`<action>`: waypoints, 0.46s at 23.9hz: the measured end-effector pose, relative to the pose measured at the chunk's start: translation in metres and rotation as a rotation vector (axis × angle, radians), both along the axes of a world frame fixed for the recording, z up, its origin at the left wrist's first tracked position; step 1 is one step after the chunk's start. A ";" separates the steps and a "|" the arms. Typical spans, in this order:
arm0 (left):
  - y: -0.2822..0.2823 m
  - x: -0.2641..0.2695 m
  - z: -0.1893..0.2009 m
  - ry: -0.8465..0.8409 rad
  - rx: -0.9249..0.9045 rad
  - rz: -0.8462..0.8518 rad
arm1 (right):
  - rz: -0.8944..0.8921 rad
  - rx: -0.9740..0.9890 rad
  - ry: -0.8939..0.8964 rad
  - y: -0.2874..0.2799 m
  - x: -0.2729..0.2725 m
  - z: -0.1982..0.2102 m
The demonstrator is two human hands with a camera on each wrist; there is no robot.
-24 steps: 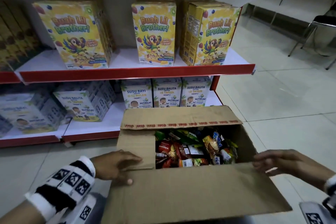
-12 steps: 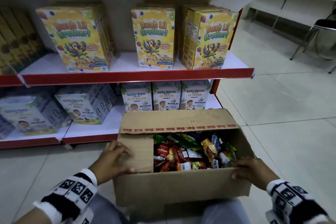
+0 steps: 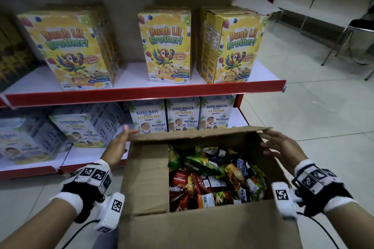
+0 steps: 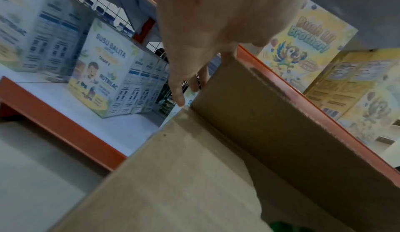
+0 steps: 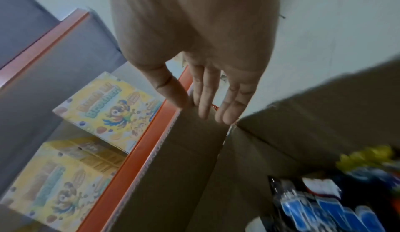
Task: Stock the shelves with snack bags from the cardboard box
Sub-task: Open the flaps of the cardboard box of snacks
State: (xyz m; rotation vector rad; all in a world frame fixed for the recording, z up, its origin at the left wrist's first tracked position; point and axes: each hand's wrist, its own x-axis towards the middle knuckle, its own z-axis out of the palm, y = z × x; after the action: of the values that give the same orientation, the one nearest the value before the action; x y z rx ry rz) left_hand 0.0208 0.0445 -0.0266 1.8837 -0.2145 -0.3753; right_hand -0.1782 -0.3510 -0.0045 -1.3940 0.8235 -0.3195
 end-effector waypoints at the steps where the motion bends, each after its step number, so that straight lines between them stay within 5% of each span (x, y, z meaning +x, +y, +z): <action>1: -0.005 0.008 0.001 0.006 -0.049 0.038 | -0.005 -0.073 -0.033 -0.006 0.009 0.003; 5: -0.009 0.046 0.007 0.226 -0.292 0.208 | 0.007 -0.326 0.086 -0.032 0.050 -0.005; 8: -0.010 0.065 0.001 0.369 -0.109 0.082 | 0.069 -0.347 0.255 -0.055 0.078 -0.025; 11: -0.013 0.071 -0.009 0.391 -0.112 0.021 | 0.248 -0.398 0.373 -0.058 0.092 -0.044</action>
State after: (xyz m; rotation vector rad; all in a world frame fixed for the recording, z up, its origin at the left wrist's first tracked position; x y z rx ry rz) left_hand 0.0920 0.0316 -0.0352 1.6640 0.0470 -0.6925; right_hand -0.0861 -0.4087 -0.0483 -1.9473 0.9068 -0.0262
